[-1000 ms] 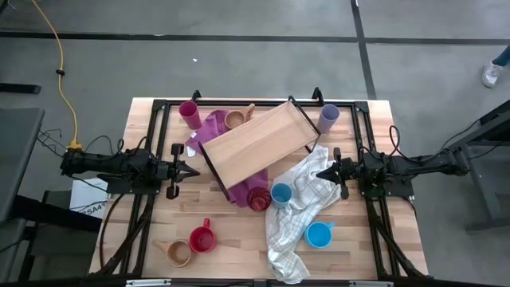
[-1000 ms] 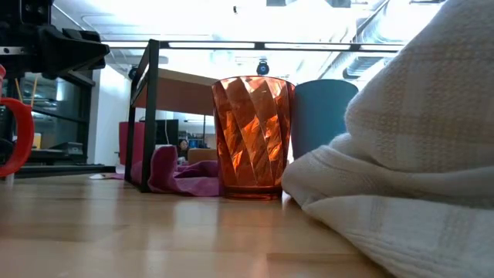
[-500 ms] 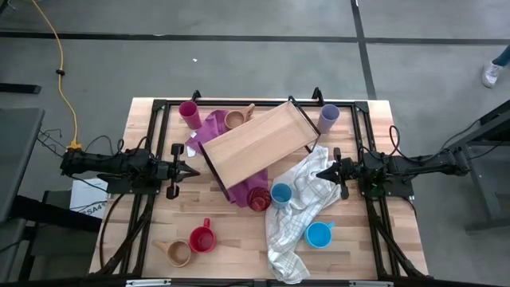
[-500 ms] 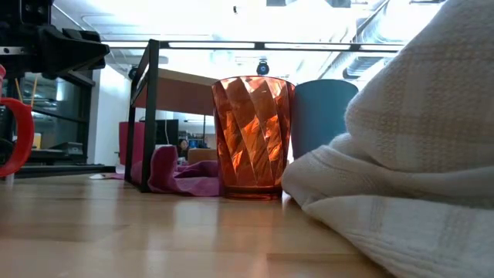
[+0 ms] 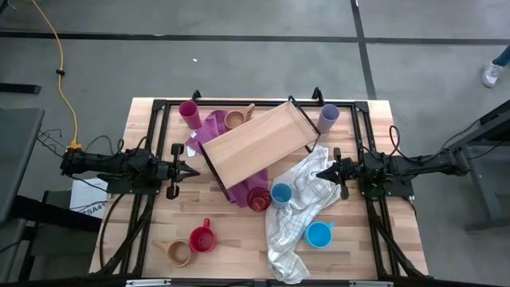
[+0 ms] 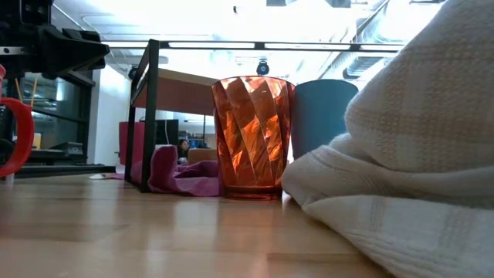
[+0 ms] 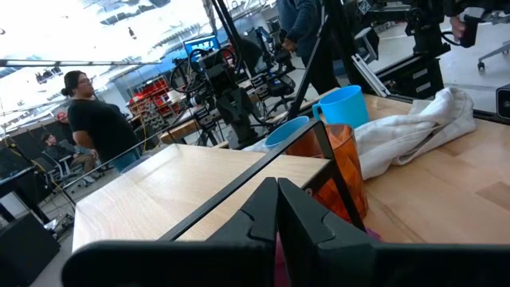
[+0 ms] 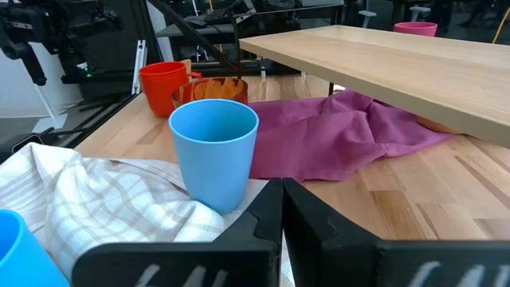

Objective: Stack small to large cups/mugs on shelf

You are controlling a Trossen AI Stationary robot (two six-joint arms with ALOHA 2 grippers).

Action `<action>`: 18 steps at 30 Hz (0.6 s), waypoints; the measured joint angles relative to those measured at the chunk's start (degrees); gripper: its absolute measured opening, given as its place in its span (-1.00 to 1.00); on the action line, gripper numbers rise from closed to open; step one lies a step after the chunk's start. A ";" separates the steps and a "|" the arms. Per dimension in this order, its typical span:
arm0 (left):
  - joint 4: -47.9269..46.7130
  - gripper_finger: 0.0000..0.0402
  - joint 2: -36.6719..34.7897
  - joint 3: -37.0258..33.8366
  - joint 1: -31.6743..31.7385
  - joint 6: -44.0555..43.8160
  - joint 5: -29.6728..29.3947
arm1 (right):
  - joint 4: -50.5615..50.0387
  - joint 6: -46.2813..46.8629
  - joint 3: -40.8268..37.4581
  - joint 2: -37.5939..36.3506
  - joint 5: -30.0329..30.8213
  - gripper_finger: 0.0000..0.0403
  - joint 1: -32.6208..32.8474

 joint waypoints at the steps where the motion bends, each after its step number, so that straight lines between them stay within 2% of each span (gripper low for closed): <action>1: 0.00 -1.00 0.02 -0.01 0.01 0.00 0.01 | 0.02 -0.01 -0.02 -0.01 0.00 -1.00 0.00; 18: 0.00 -1.00 0.01 -0.01 0.02 0.01 0.01 | 2.69 3.44 -0.02 0.02 1.00 -1.00 0.02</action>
